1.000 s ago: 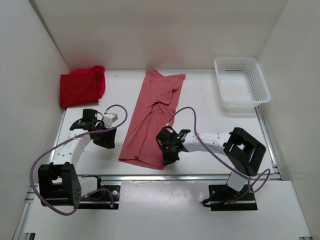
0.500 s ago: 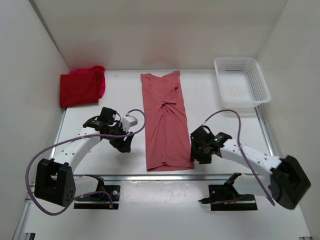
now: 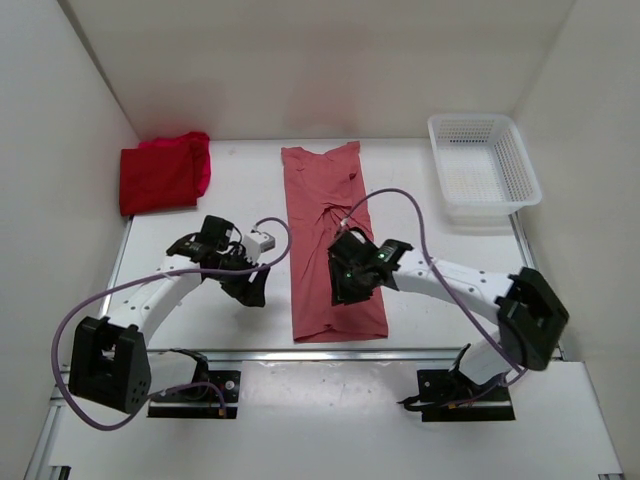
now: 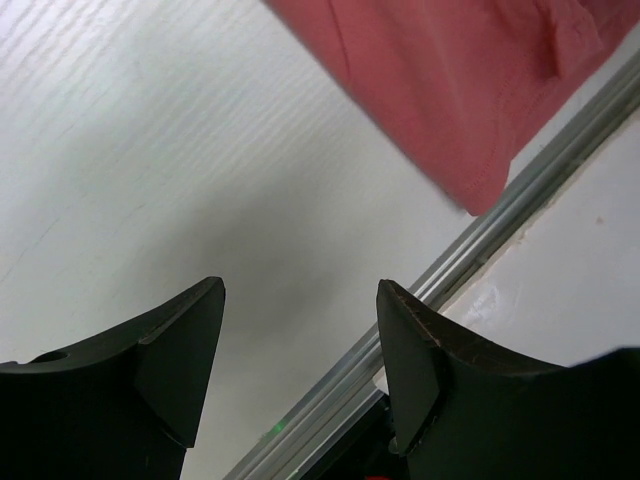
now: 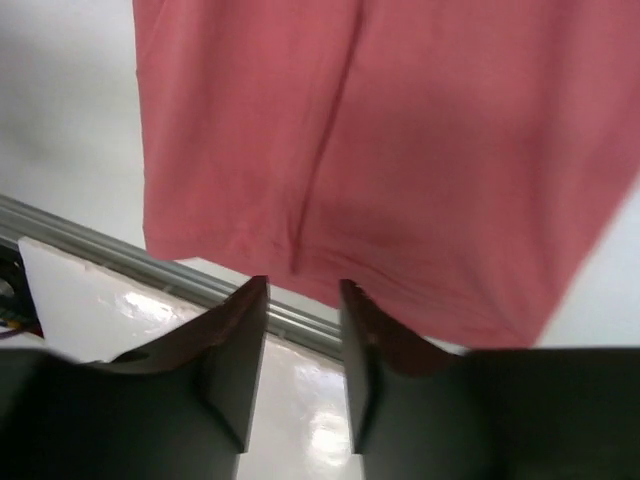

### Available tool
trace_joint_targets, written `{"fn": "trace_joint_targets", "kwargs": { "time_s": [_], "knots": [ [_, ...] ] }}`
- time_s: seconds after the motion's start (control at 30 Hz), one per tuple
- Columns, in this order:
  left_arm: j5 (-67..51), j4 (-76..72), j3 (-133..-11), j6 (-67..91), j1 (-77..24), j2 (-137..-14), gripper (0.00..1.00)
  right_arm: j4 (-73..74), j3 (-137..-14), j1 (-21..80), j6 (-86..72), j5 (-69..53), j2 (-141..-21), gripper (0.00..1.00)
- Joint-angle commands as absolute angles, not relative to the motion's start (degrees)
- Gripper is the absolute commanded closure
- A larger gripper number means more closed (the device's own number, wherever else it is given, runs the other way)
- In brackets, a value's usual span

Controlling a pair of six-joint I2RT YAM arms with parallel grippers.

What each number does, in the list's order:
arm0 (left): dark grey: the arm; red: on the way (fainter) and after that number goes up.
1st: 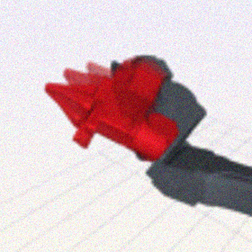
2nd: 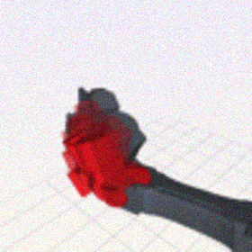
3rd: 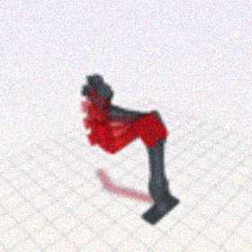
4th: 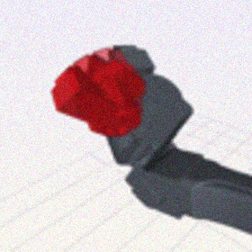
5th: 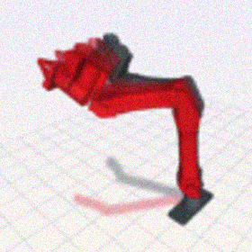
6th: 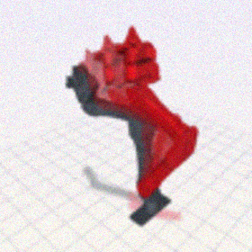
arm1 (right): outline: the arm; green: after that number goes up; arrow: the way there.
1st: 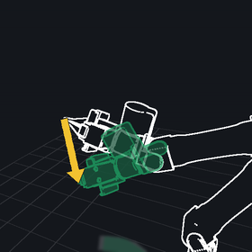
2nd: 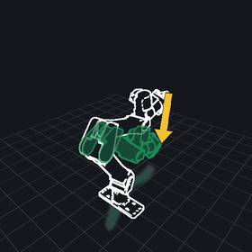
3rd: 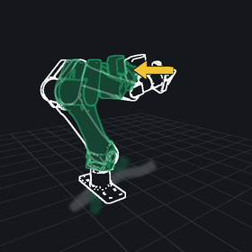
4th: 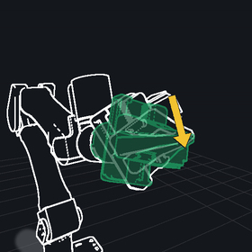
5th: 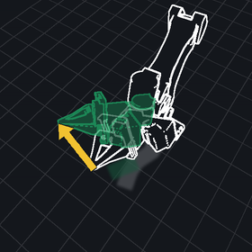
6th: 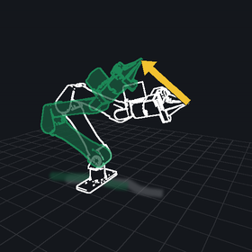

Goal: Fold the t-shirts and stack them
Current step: Rotate the tshirt 90 degrees

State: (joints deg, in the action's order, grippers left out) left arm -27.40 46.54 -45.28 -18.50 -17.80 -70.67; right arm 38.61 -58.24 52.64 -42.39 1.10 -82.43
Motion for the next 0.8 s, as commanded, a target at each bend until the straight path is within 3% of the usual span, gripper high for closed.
{"fn": "trace_joint_targets", "kwargs": {
  "time_s": [0.0, 0.07, 0.13, 0.2, 0.37, 0.53, 0.67, 0.77],
  "knots": [
    [-27.5, 45.0, -44.1, -16.9, -15.6, -68.2, 0.27, 36.7, -63.1, 52.8, -40.1, -3.3, -87.5, 0.68],
    [-27.9, 45.0, -43.9, -15.9, -14.3, -68.0, 0.27, 36.5, -63.9, 53.5, -40.3, -4.7, -90.6, 0.67],
    [-27.7, 44.7, -43.6, -15.6, -14.0, -68.1, 0.27, 35.2, -63.9, 54.8, -40.2, -5.4, -91.9, 0.52],
    [-28.0, 45.0, -43.2, -15.7, -14.0, -68.2, 0.27, 34.2, -63.4, 55.4, -41.2, -5.9, -92.7, 0.45],
    [-28.1, 44.3, -42.9, -15.8, -14.1, -68.6, 0.28, 33.8, -62.7, 55.7, -41.8, -6.9, -95.3, 0.45],
    [-27.8, 44.7, -43.2, -16.1, -14.2, -68.8, 0.27, 33.2, -61.4, 54.8, -41.7, -6.8, -95.9, 0.71],
    [-27.9, 44.9, -43.1, -16.3, -14.4, -68.9, 0.27, 31.8, -57.7, 53.2, -42.4, -7.4, -93.6, 1.00],
    [-28.6, 44.8, -43.3, -16.0, -14.5, -68.9, 0.27, 29.7, -55.9, 52.7, -42.5, -9.1, -91.9, 1.00]
  ]
}}
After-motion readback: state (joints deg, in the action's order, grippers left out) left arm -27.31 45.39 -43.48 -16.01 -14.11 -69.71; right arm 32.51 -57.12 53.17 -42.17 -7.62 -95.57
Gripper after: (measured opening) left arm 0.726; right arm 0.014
